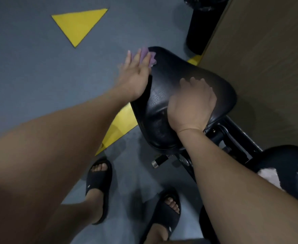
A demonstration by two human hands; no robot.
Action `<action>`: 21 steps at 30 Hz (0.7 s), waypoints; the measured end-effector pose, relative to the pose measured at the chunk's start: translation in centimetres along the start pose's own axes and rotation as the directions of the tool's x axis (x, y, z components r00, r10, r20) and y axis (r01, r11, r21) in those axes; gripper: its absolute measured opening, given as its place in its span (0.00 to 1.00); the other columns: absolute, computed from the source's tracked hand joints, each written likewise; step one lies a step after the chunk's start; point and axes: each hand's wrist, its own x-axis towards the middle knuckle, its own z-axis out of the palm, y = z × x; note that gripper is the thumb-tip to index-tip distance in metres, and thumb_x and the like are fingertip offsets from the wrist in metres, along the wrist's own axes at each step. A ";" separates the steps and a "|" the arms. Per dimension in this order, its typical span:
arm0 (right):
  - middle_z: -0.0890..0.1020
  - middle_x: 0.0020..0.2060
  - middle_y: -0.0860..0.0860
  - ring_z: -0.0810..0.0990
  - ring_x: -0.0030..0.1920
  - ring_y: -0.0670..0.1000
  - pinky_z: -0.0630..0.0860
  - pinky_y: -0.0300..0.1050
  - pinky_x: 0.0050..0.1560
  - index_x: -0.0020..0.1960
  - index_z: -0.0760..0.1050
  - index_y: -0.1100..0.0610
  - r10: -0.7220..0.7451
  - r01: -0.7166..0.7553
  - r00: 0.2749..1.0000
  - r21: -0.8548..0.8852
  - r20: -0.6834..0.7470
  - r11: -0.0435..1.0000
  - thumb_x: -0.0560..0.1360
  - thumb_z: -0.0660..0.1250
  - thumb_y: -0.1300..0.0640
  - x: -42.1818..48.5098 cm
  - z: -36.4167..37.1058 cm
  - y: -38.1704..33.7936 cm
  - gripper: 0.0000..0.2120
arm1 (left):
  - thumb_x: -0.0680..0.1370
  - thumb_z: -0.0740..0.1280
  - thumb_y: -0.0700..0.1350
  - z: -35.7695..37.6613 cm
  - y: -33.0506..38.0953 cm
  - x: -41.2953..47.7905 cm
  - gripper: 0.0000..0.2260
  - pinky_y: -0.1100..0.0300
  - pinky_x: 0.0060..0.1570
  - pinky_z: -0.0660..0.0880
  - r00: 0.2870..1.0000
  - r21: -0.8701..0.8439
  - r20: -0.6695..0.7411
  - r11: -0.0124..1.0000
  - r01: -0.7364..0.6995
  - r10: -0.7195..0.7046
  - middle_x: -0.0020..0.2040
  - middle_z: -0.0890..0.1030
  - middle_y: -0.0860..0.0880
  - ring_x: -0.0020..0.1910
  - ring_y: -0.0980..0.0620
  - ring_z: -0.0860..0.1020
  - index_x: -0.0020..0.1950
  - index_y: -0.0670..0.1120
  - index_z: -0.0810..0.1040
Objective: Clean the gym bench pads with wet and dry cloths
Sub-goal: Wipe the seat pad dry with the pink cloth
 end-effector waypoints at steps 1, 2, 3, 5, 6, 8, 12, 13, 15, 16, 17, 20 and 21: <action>0.81 0.53 0.54 0.78 0.55 0.58 0.68 0.52 0.59 0.57 0.81 0.54 -0.012 0.013 1.000 0.042 -0.016 0.999 0.76 0.67 0.53 -0.1 -0.1 0.0 0.12 | 0.84 0.42 0.56 0.5 -0.2 -1.6 0.27 0.44 0.79 0.43 0.996 0.090 0.009 0.992 -0.088 0.087 0.84 0.49 0.50 0.82 0.44 0.43 0.83 0.53 0.55; 0.82 0.53 0.55 0.79 0.54 0.58 0.67 0.53 0.59 0.57 0.81 0.55 -0.014 0.014 1.000 0.062 0.000 0.998 0.76 0.66 0.55 -0.1 -0.9 -0.2 0.12 | 0.80 0.40 0.56 0.8 -0.5 -3.3 0.31 0.44 0.79 0.43 0.982 0.113 0.025 0.976 -0.186 0.185 0.84 0.50 0.47 0.82 0.41 0.43 0.83 0.52 0.55; 0.81 0.54 0.55 0.79 0.56 0.58 0.68 0.53 0.61 0.59 0.80 0.55 -0.012 0.012 1.000 0.048 0.010 0.999 0.77 0.65 0.55 -0.3 -1.2 -0.4 0.12 | 0.76 0.38 0.57 1.2 -0.8 -4.4 0.35 0.45 0.79 0.42 0.973 0.075 0.033 0.970 -0.229 0.227 0.84 0.50 0.46 0.82 0.40 0.43 0.83 0.51 0.56; 0.78 0.61 0.55 0.76 0.62 0.57 0.68 0.54 0.66 0.66 0.76 0.55 -0.005 0.008 0.991 -0.016 0.135 1.000 0.80 0.61 0.54 -0.4 -1.3 -0.4 0.16 | 0.74 0.38 0.58 1.7 -1.1 -6.7 0.37 0.49 0.80 0.38 0.971 -0.024 0.061 0.973 -0.229 0.230 0.84 0.50 0.46 0.82 0.41 0.41 0.82 0.50 0.57; 0.77 0.65 0.56 0.74 0.66 0.58 0.65 0.56 0.69 0.70 0.74 0.56 0.003 0.004 0.979 -0.033 0.202 0.999 0.81 0.61 0.54 -0.4 -1.2 -0.2 0.19 | 0.74 0.39 0.58 1.8 -0.6 -8.1 0.37 0.51 0.79 0.37 0.968 -0.061 0.084 0.971 -0.231 0.236 0.84 0.49 0.47 0.82 0.42 0.40 0.83 0.51 0.57; 0.70 0.73 0.57 0.67 0.74 0.59 0.57 0.58 0.76 0.77 0.67 0.56 -0.001 0.006 0.951 -0.016 0.309 1.000 0.83 0.59 0.54 -0.2 -1.5 0.3 0.23 | 0.74 0.40 0.59 1.8 0.1 -10.9 0.37 0.50 0.79 0.37 0.958 -0.088 0.128 0.965 -0.246 0.256 0.84 0.47 0.49 0.82 0.43 0.38 0.83 0.52 0.56; 0.74 0.70 0.58 0.71 0.71 0.61 0.66 0.58 0.74 0.72 0.73 0.59 -0.095 0.020 0.886 0.166 0.455 0.986 0.81 0.59 0.59 0.5 -5.5 1.7 0.20 | 0.73 0.40 0.59 1.3 1.2 -14.7 0.37 0.51 0.79 0.37 0.943 -0.044 0.210 0.966 -0.254 0.257 0.84 0.45 0.51 0.82 0.45 0.37 0.83 0.53 0.53; 0.74 0.71 0.57 0.70 0.72 0.60 0.66 0.56 0.74 0.70 0.75 0.58 -0.099 -0.026 0.880 0.256 0.465 0.966 0.80 0.59 0.61 -0.1 -6.7 2.4 0.20 | 0.74 0.41 0.57 1.2 1.5 -15.5 0.36 0.52 0.79 0.36 0.943 -0.026 0.223 0.968 -0.248 0.247 0.84 0.44 0.51 0.81 0.45 0.36 0.83 0.53 0.53; 0.70 0.74 0.53 0.65 0.76 0.55 0.61 0.49 0.77 0.71 0.75 0.57 -0.098 -0.095 0.861 0.347 0.499 0.933 0.79 0.59 0.63 -2.5 -9.0 4.3 0.21 | 0.76 0.43 0.54 1.5 2.0 -17.5 0.34 0.53 0.78 0.33 0.934 0.032 0.243 0.961 -0.276 0.261 0.83 0.42 0.52 0.80 0.48 0.33 0.83 0.52 0.52; 0.70 0.74 0.52 0.65 0.76 0.54 0.61 0.48 0.77 0.70 0.76 0.57 -0.097 -0.100 0.859 0.350 0.504 0.931 0.79 0.59 0.63 -4.0 -9.9 5.4 0.20 | 0.76 0.43 0.54 1.8 2.1 -18.3 0.33 0.51 0.78 0.33 0.925 0.063 0.244 0.947 -0.315 0.292 0.83 0.42 0.52 0.79 0.49 0.32 0.84 0.51 0.52; 0.71 0.72 0.52 0.66 0.74 0.54 0.63 0.47 0.76 0.68 0.77 0.57 -0.091 -0.099 0.861 0.340 0.501 0.935 0.79 0.60 0.63 -5.6 -10.6 6.4 0.20 | 0.76 0.42 0.54 2.1 2.1 -19.2 0.34 0.49 0.79 0.35 0.914 0.087 0.246 0.932 -0.353 0.323 0.83 0.43 0.51 0.80 0.48 0.33 0.84 0.51 0.51; 0.78 0.61 0.54 0.73 0.66 0.57 0.71 0.47 0.67 0.61 0.80 0.58 -0.084 -0.081 0.850 0.287 0.520 0.955 0.77 0.61 0.62 -10.0 -12.3 8.9 0.16 | 0.76 0.43 0.55 3.2 1.6 -21.5 0.34 0.44 0.79 0.40 0.876 0.161 0.303 0.886 -0.436 0.376 0.84 0.43 0.51 0.82 0.47 0.36 0.84 0.52 0.49; 0.79 0.58 0.55 0.74 0.63 0.57 0.72 0.47 0.65 0.59 0.81 0.58 -0.090 -0.062 0.838 0.256 0.539 0.965 0.77 0.61 0.61 -11.2 -12.5 9.8 0.15 | 0.77 0.44 0.55 3.4 1.3 -21.8 0.33 0.44 0.80 0.40 0.863 0.188 0.324 0.868 -0.459 0.387 0.84 0.43 0.52 0.82 0.47 0.36 0.84 0.52 0.49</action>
